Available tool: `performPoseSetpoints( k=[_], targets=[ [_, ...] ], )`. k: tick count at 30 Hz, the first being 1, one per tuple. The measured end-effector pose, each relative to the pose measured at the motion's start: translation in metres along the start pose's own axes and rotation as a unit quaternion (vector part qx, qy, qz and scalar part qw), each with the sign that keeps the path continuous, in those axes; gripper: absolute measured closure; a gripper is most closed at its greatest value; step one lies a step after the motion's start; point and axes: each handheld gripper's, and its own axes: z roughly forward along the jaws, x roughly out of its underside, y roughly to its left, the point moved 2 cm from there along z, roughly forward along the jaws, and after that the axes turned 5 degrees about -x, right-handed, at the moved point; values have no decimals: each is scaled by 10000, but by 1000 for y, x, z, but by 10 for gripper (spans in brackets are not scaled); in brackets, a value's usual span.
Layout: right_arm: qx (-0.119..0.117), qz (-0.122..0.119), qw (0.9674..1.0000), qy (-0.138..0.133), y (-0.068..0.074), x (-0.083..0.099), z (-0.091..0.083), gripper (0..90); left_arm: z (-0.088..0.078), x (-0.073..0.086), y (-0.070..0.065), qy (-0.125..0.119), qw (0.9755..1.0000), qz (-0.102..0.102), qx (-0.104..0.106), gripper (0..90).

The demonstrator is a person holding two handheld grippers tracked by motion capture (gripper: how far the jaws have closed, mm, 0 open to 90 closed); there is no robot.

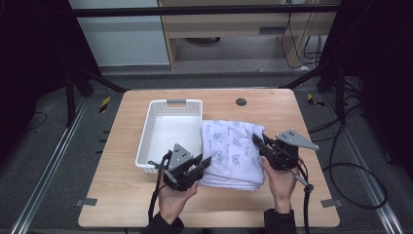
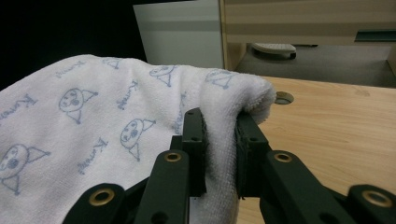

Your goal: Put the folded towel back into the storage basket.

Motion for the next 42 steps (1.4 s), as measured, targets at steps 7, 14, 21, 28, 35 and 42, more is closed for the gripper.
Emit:
performPoseSetpoints(
  k=[7, 14, 21, 28, 35, 42],
  targets=[
    [-59, -72, 9999, -100, 8, -14, 3, 773, -9, -11, 10, -75, 10000, -1, -12, 745],
    [-78, -125, 9998, -115, 16, -25, 11, 774, -16, -18, 19, -72, 9999, 30, -84, 745],
    [-143, -173, 9996, -170, 26, -33, 18, 774, -23, -21, 28, -150, 9998, -4, -141, 745],
    [-218, -157, 9994, -233, 33, -39, 25, 774, -29, -22, 39, -221, 9996, -21, -160, 745],
    [-316, -162, 9991, -253, 42, -48, 37, 774, -35, -22, 52, -270, 9991, 17, -314, 745],
    [-386, -285, 9984, -283, 59, -58, 54, 774, -42, -21, 66, -361, 9981, -77, -488, 745]
  ],
)
